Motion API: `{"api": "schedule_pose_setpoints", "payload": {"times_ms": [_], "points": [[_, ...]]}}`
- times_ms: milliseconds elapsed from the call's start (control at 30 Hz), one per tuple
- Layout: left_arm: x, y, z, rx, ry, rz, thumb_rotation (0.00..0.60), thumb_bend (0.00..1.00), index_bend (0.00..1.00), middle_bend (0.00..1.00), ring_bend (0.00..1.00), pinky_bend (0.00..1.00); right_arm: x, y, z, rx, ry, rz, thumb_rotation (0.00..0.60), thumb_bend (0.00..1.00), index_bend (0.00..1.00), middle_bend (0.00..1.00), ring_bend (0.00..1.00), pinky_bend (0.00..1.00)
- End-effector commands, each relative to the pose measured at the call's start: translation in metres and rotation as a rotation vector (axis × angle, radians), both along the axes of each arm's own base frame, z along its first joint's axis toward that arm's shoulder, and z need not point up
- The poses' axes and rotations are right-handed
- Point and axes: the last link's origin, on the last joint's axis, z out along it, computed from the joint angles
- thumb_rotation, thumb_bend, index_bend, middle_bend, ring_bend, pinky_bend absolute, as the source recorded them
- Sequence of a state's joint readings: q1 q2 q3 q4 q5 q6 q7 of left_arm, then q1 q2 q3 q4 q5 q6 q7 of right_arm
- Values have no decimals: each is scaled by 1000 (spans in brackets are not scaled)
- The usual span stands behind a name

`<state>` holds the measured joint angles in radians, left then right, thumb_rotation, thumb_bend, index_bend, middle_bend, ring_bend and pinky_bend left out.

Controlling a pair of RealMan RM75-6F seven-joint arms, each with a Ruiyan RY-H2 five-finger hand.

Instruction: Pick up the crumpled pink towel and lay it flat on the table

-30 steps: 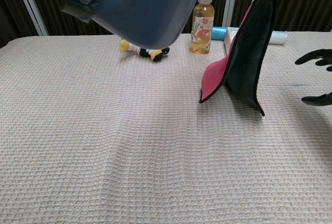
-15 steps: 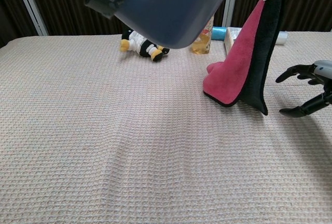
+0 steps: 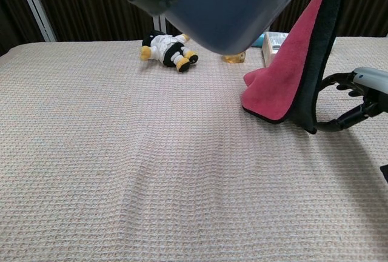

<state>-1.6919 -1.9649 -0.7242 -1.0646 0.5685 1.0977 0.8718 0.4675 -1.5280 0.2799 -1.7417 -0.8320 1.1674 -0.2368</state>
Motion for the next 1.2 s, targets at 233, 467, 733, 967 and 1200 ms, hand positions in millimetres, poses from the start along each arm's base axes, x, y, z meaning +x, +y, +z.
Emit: {"api": "schedule_pose_setpoints", "payload": {"times_ms": [233, 467, 733, 967, 1200], "points": [[12, -7, -17, -23, -7, -26, 600, 570, 594, 171, 0, 0, 2, -12, -4, -3, 7, -24, 600, 229, 348, 0, 0, 0], [9, -6, -22, -22, -4, -22, 600, 570, 594, 171, 0, 0, 0, -16, -11, 6, 11, -47, 600, 229, 367, 0, 0, 0], [7, -3, -18, -4, -15, -24, 600, 570, 595, 171, 0, 0, 6, -15, -17, 10, -11, -52, 600, 229, 368, 0, 0, 0], [8, -3, -18, -11, -33, -20, 600, 570, 596, 172, 0, 0, 13, -15, -18, 5, -13, -44, 600, 230, 367, 0, 0, 0], [6, 1, -10, 1, -60, -25, 600, 570, 597, 172, 0, 0, 5, -20, -28, 22, -2, -85, 600, 251, 483, 40, 0, 0]]}}
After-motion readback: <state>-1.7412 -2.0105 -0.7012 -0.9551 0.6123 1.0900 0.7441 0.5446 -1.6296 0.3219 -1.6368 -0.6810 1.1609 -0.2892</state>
